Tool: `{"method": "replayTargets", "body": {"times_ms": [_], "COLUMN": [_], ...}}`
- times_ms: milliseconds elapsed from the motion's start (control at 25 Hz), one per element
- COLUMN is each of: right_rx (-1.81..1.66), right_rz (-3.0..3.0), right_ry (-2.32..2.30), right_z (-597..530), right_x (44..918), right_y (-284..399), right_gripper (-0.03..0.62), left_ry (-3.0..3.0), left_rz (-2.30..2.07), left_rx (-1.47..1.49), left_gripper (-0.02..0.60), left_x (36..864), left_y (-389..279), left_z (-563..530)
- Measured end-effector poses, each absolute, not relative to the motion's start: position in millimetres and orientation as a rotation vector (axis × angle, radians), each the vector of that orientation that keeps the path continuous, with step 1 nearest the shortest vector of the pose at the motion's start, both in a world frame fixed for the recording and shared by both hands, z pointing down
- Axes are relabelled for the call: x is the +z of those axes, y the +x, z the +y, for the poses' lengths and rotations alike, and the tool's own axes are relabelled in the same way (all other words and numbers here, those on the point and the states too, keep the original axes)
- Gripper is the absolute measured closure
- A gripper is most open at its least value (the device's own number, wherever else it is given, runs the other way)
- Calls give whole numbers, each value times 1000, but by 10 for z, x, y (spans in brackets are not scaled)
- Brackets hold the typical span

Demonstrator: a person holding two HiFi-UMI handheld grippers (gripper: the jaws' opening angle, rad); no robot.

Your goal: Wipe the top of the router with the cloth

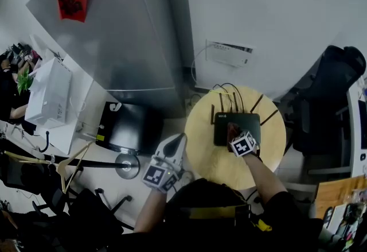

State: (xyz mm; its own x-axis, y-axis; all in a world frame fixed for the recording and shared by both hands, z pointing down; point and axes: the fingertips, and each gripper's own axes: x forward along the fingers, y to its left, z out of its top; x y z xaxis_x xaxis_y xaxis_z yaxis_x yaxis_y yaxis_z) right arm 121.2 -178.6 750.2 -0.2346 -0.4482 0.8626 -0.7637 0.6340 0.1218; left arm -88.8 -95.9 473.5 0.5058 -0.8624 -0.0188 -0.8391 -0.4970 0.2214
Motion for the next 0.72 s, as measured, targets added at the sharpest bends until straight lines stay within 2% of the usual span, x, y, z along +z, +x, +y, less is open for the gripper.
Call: {"method": "replayTargets", "body": {"times_ms": [360,720], "right_rx": [363,365], "right_rz": [-1729,-1727], "right_ry": [1081,1137], "right_z": [-1789,-1774], "right_x": [7366,7468], "right_y": [1955,2354], "right_gripper": [530,530], "left_ry": [2513,2546], "left_rz": [-1376,-1324], "left_rx": [-251,-240], "left_gripper": [588,588], "left_x": [4799,4708], "left_y": [-746,-477], "left_z": [-1008,-1036]}}
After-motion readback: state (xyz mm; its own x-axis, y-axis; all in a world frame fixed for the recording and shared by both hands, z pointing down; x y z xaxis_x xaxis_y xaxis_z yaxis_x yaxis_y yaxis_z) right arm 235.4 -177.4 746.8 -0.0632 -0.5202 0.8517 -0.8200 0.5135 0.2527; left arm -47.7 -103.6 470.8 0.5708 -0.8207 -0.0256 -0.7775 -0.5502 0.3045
